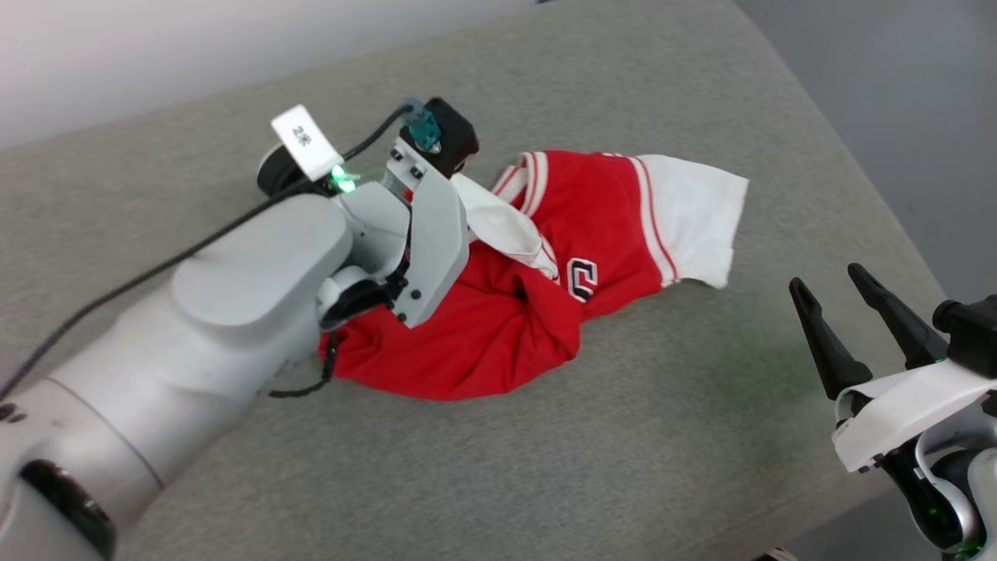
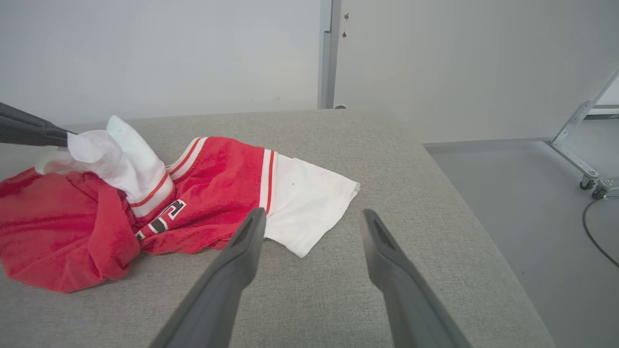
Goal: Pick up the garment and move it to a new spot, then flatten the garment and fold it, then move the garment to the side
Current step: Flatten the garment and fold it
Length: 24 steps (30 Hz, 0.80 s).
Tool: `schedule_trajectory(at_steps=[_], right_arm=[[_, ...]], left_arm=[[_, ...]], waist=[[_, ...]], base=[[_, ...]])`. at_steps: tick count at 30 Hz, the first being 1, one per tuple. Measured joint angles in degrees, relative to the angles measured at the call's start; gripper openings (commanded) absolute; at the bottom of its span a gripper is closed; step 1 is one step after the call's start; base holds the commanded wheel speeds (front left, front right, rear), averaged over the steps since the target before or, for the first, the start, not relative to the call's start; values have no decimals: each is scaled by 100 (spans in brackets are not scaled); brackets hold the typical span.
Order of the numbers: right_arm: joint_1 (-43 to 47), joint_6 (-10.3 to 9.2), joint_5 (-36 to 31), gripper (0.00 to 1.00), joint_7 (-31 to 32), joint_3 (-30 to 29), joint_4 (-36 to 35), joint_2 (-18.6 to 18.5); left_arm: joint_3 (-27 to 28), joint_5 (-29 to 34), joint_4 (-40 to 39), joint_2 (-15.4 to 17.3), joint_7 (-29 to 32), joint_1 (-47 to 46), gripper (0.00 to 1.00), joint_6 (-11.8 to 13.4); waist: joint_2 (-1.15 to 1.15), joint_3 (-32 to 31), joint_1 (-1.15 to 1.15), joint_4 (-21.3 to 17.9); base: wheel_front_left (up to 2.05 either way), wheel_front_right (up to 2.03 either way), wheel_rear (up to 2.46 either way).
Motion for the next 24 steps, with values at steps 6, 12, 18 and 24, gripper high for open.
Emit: schedule_trajectory(at_steps=[6, 12, 18, 24], right_arm=[[135, 0, -27, 100, 202, -73, -182, -9], [208, 0, -47, 100, 379, -82, -358, -11], [247, 0, -43, 100, 503, -121, -501, -18], [337, 0, -35, 100, 639, -250, -642, -54]], left_arm=[[3, 121, -459, 610, -196, -182, 0, 0], [2, 248, -592, 1563, -299, -130, 0, 0], [0, 476, -232, 2236, -872, 254, 0, 0], [4, 983, 264, 2323, -1692, 704, 0, 0]], waist=[[0, -144, 0, 428], [0, -292, 0, 880], [0, -349, 0, 1214], [0, -334, 0, 1344]], base=[[0, 0, 0], [0, 0, 0], [0, 0, 0], [0, 0, 0]])
